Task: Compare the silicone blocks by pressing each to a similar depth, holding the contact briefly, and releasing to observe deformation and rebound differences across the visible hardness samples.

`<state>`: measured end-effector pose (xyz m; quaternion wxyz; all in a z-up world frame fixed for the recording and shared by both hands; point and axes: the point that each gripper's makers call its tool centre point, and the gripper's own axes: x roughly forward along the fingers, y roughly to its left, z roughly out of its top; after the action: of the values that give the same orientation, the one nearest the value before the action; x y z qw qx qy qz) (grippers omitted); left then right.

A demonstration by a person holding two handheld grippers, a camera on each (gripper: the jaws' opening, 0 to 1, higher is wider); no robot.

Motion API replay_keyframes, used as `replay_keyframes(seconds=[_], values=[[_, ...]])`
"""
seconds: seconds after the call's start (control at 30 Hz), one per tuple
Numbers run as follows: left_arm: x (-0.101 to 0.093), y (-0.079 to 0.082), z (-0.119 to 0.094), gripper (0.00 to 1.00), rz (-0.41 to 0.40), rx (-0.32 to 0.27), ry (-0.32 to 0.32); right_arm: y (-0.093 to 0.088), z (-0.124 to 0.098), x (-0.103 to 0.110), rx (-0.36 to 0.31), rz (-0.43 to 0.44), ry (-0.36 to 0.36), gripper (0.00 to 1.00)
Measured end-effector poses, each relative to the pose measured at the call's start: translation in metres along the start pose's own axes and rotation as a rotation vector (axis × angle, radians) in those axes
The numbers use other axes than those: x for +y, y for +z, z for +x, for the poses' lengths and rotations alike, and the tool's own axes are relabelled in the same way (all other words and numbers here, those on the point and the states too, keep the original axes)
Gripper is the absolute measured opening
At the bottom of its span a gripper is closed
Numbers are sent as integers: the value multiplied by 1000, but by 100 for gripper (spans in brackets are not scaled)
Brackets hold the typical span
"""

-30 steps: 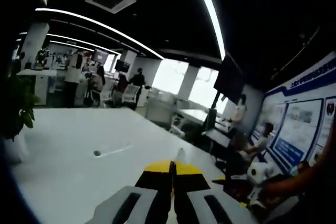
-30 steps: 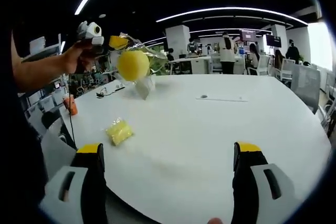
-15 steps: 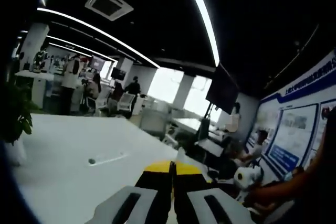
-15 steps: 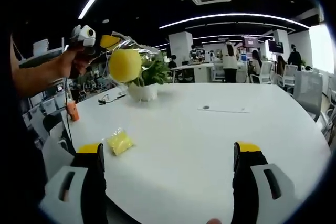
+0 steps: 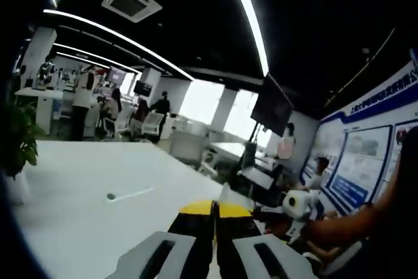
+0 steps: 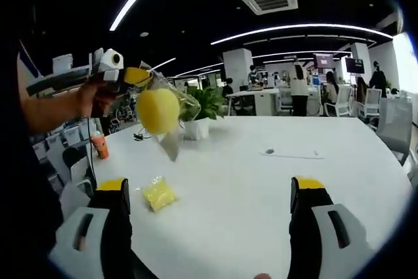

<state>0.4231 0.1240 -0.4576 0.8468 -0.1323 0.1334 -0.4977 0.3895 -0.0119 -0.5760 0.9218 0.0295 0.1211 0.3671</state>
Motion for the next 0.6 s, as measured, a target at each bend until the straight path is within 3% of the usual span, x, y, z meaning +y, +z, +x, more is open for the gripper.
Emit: replay_keyframes(seconds=[0.33, 0.6], values=[[-9, -2, -6, 0, -20, -12, -24, 29, 23, 26, -47, -15, 127, 91], [-17, -6, -13, 0, -14, -8, -41, 37, 44, 47, -59, -53, 232, 86]])
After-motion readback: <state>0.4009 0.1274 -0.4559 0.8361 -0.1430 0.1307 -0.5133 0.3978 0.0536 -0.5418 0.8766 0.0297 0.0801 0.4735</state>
